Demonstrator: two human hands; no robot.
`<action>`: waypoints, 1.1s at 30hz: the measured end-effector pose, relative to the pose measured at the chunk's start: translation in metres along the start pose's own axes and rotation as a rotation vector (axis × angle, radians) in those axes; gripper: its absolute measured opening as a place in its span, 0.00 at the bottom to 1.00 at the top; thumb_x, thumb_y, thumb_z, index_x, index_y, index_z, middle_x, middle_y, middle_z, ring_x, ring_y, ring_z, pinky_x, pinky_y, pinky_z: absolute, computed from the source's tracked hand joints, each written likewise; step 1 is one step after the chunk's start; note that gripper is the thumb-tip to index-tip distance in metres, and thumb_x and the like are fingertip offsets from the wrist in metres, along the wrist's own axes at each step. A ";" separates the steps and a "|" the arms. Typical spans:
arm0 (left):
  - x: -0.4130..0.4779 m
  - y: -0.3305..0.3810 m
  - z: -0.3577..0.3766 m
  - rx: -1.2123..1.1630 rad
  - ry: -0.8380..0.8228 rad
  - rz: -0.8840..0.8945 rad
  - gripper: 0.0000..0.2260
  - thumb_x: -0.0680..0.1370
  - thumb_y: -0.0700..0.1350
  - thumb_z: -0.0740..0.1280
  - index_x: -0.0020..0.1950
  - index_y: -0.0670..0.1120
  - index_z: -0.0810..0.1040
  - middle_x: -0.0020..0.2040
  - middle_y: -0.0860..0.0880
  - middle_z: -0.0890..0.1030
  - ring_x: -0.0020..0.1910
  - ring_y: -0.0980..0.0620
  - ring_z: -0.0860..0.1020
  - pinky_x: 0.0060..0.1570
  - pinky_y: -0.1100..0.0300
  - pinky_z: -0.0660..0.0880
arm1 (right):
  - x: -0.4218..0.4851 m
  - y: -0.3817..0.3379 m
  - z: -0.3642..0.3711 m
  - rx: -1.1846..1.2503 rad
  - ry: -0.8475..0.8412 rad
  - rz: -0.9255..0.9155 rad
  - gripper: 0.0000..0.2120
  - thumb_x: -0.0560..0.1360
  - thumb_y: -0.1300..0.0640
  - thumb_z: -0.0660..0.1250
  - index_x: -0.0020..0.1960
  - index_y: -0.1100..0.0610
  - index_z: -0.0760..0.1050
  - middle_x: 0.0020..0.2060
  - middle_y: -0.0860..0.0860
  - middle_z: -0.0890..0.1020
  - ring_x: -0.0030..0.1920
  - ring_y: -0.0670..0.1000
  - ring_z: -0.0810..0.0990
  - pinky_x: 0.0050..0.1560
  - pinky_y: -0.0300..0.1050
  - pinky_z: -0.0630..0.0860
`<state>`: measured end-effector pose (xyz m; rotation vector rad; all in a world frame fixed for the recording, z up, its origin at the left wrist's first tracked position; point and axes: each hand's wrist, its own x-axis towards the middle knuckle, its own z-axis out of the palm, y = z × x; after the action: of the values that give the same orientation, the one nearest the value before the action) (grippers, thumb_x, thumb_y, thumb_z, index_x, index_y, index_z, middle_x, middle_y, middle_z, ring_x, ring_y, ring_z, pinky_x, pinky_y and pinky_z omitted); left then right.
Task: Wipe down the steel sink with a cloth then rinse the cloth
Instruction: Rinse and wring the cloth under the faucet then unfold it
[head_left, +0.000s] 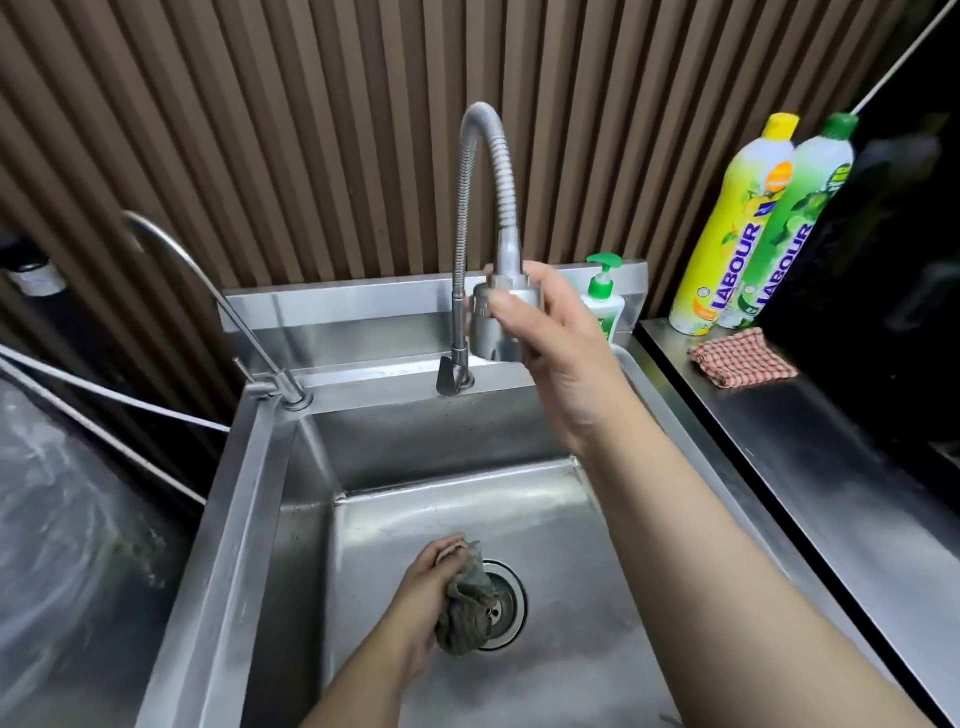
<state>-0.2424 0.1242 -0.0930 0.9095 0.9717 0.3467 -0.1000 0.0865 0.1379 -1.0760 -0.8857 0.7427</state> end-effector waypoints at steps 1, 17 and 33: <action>0.000 -0.002 0.000 -0.024 0.010 -0.004 0.10 0.77 0.40 0.65 0.58 0.44 0.76 0.54 0.43 0.80 0.48 0.49 0.79 0.37 0.61 0.74 | -0.006 0.007 -0.004 -0.019 -0.039 -0.004 0.14 0.70 0.56 0.70 0.55 0.54 0.73 0.43 0.48 0.80 0.42 0.46 0.77 0.44 0.39 0.75; 0.021 -0.030 0.038 -0.224 0.146 -0.031 0.10 0.79 0.48 0.60 0.57 0.48 0.76 0.55 0.44 0.82 0.54 0.46 0.80 0.50 0.54 0.77 | -0.057 0.140 -0.047 -0.254 -0.288 0.262 0.06 0.74 0.59 0.69 0.48 0.50 0.76 0.37 0.48 0.78 0.36 0.44 0.76 0.41 0.39 0.75; 0.026 -0.021 0.012 -0.216 0.112 -0.085 0.15 0.78 0.49 0.60 0.61 0.43 0.74 0.53 0.42 0.82 0.51 0.44 0.81 0.43 0.57 0.75 | -0.050 0.140 -0.048 -0.321 -0.370 0.258 0.11 0.69 0.50 0.71 0.51 0.47 0.77 0.43 0.44 0.80 0.46 0.40 0.76 0.50 0.32 0.71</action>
<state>-0.2207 0.1216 -0.1215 0.6557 1.0503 0.4254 -0.0923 0.0667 -0.0171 -1.3792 -1.2245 1.0611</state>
